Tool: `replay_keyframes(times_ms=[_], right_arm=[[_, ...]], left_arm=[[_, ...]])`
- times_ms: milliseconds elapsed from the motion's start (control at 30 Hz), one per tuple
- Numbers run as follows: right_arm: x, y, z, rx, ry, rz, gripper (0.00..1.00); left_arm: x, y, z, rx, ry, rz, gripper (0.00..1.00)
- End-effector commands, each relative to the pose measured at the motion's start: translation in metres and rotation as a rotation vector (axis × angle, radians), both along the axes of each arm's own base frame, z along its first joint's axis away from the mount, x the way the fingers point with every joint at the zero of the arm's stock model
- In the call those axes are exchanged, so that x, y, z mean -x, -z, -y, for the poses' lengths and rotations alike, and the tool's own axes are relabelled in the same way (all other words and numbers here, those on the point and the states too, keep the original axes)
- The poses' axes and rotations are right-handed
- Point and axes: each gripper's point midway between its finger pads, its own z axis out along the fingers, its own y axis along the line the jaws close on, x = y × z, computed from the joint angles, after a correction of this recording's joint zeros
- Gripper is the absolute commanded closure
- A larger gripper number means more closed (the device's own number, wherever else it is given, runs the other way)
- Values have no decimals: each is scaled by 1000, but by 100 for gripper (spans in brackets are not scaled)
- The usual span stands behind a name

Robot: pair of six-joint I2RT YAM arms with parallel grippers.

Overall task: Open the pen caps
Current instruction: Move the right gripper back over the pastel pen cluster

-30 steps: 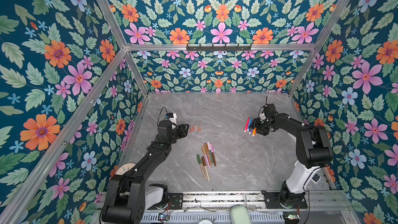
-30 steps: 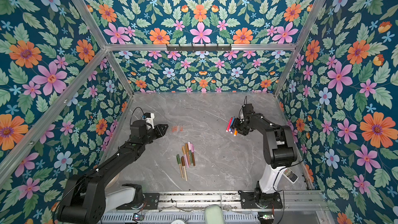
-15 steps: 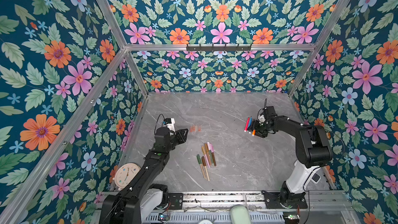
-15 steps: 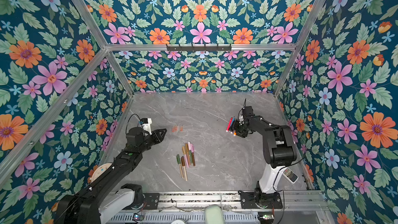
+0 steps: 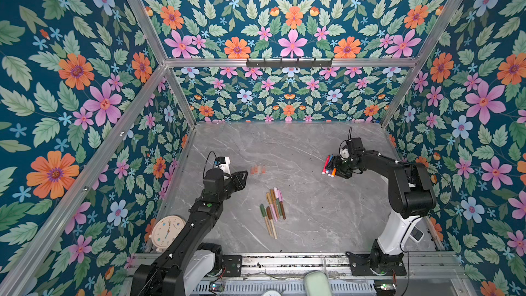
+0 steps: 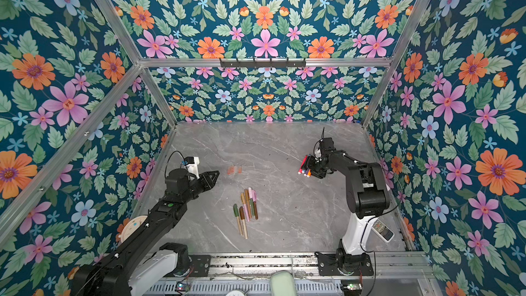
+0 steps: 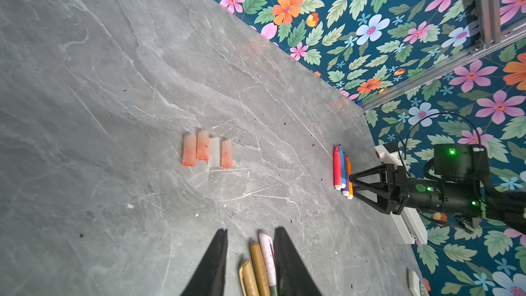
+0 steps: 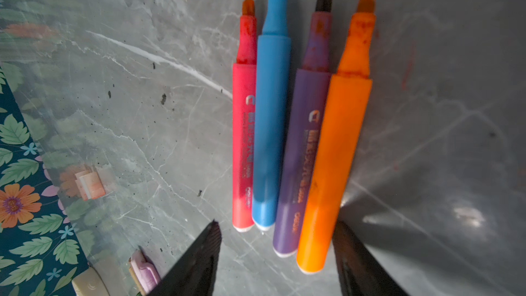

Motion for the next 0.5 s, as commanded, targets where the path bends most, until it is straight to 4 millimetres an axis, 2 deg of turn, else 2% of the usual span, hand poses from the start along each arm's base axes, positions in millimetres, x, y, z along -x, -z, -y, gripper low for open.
replay_keyframes(times_ms=[0, 133, 300, 333, 367, 400, 433, 467], right_arm=[[3, -4, 6, 40, 0, 5, 36], [9, -14, 10, 68, -7, 25, 36], [32, -27, 1, 97, -58, 43, 37], [39, -28, -7, 116, -85, 44, 37], [47, -36, -18, 130, -119, 69, 37], [55, -37, -32, 136, -157, 73, 37], [66, -36, -53, 134, -213, 77, 37], [77, -35, -74, 135, -271, 76, 37]], left_arm=[[0, -5, 0, -8, 6, 15, 69], [2, -1, -1, -12, 4, 11, 67], [5, 5, -5, -41, -10, 42, 48], [5, 7, -6, -53, -10, 51, 41], [5, 10, -7, -69, -12, 61, 20], [4, 12, -10, -82, -23, 68, 6], [5, 14, -14, -88, -43, 85, 0], [6, 11, -17, -79, -62, 125, 0]])
